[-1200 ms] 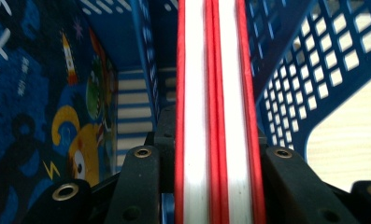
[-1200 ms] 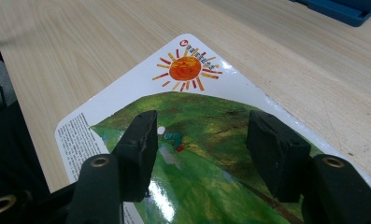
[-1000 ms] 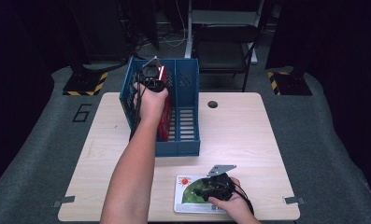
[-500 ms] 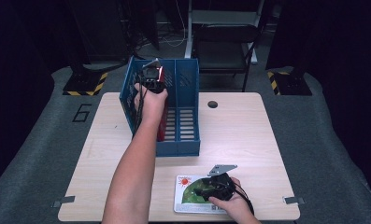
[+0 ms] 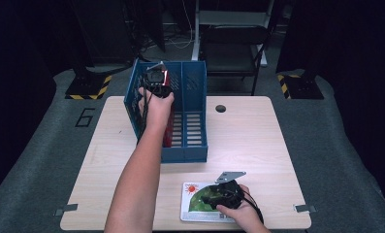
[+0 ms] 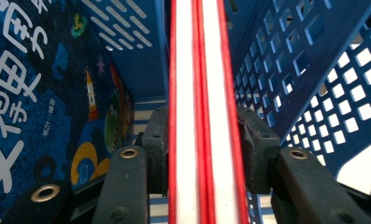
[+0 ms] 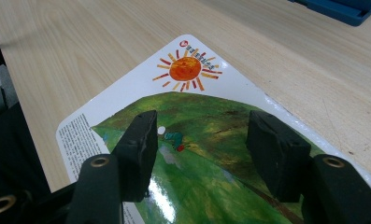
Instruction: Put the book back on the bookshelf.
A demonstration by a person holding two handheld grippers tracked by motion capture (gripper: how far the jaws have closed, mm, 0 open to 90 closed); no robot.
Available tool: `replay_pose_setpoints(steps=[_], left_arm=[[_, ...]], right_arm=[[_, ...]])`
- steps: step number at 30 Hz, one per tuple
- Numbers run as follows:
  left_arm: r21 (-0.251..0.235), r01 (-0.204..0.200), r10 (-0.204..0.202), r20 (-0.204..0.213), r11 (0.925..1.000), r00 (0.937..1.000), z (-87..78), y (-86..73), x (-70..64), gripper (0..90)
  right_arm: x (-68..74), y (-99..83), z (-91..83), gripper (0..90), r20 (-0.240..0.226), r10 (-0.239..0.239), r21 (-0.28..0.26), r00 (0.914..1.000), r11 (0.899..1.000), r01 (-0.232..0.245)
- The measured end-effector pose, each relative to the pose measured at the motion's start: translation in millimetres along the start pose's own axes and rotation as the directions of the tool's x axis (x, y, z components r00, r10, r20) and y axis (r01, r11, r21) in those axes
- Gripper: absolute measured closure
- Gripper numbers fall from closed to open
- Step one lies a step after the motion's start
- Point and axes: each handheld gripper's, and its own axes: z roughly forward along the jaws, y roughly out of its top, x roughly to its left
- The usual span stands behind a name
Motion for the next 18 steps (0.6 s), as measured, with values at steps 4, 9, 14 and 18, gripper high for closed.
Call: replay_pose_setpoints(steps=[4,9,14,18], left_arm=[[0.011,0.007,-0.007,0.018,0.9999,0.9998,-1.9,-0.6,2.4,57.2],[0.02,-0.006,0.005,0.047,0.9998,0.9989,-8.8,-1.5,5.4,53.0],[0.023,-0.002,0.001,0.065,0.9997,0.9979,-18.2,-1.7,8.0,50.6],[0.023,-0.004,0.003,0.067,0.9997,0.9978,-22.2,-2.9,8.8,49.4]], right_arm=[[-0.7,0.1,0.0,42.9,-0.004,-0.001,0.001,1.0,1.0,0.001],[-0.9,0.2,-0.4,42.9,-0.005,-0.003,0.006,1.0,1.0,0.003],[-0.6,0.3,0.0,42.9,-0.001,-0.006,-0.001,1.0,1.0,0.006],[-0.4,0.3,0.0,42.8,0.001,-0.008,0.0,1.0,1.0,0.008]])
